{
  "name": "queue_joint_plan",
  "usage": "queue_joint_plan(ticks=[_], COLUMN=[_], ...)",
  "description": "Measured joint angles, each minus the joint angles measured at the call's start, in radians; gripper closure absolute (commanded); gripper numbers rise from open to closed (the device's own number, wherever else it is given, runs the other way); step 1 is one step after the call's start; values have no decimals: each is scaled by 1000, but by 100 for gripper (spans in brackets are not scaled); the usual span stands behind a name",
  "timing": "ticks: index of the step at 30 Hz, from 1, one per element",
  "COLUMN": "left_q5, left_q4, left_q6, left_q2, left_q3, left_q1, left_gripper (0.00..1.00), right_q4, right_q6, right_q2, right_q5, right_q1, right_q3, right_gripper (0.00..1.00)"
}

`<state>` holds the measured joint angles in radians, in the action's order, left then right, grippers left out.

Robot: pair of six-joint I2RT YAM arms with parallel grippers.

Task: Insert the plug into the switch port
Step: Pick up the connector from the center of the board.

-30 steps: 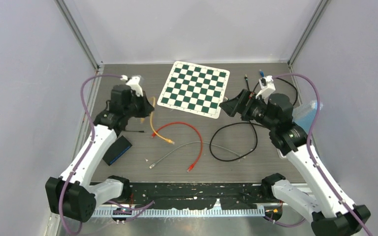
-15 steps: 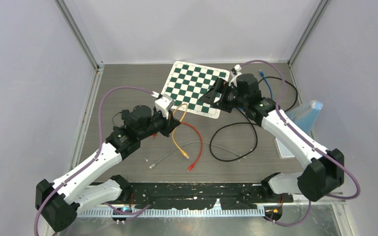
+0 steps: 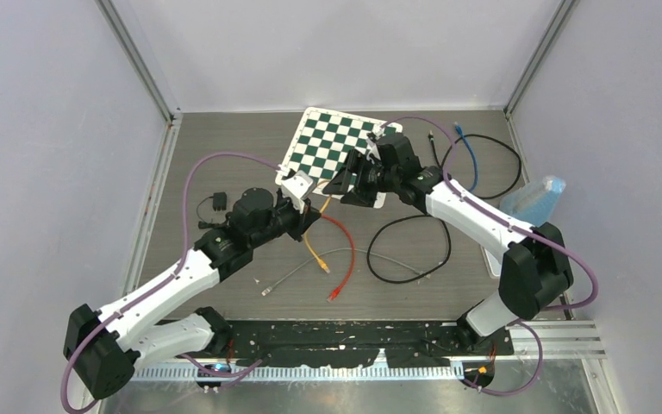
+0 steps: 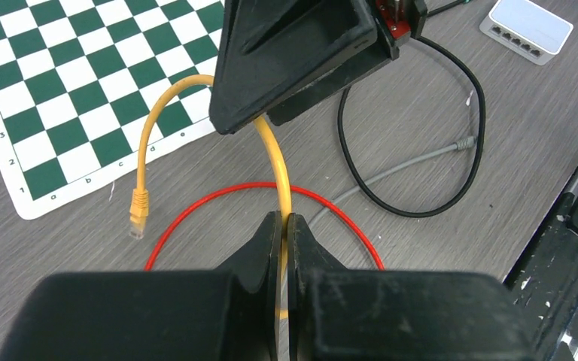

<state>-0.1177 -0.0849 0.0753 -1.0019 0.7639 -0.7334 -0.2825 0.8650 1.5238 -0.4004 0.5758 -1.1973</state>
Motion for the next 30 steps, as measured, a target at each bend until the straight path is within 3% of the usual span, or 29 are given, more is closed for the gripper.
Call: queue_joint_plan(ticks=[3, 7, 8, 10, 11, 12, 18, 24, 30], left_q5=[4, 10, 15, 27, 38, 51, 97, 97, 28], left_q4=[19, 34, 37, 36, 35, 34, -92, -205, -258], left_q6=[-6, -12, -14, -16, -18, -11, 118, 323, 423], left_q2=[-11, -11, -11, -11, -11, -11, 26, 140, 170], left_q3=[-6, -12, -13, -13, -14, -14, 53, 197, 235], left_q1=[0, 0, 0, 0, -1, -3, 90, 253, 324], left_gripper=[100, 100, 96, 66, 53, 47, 30, 29, 31], right_q4=[31, 54, 59, 71, 82, 91, 93, 127, 232], right_q6=[27, 37, 33, 33, 31, 21, -101, -301, -520], right_q2=[21, 48, 50, 52, 52, 52, 40, -101, -287], right_q5=[-18, -36, -40, -51, -59, -68, -111, -166, -253], right_q1=[1, 0, 0, 0, -2, -7, -73, -138, -125], right_q3=[-5, -28, -29, -29, -30, -31, -31, 20, 113], right_gripper=[49, 78, 89, 94, 94, 95, 95, 95, 95])
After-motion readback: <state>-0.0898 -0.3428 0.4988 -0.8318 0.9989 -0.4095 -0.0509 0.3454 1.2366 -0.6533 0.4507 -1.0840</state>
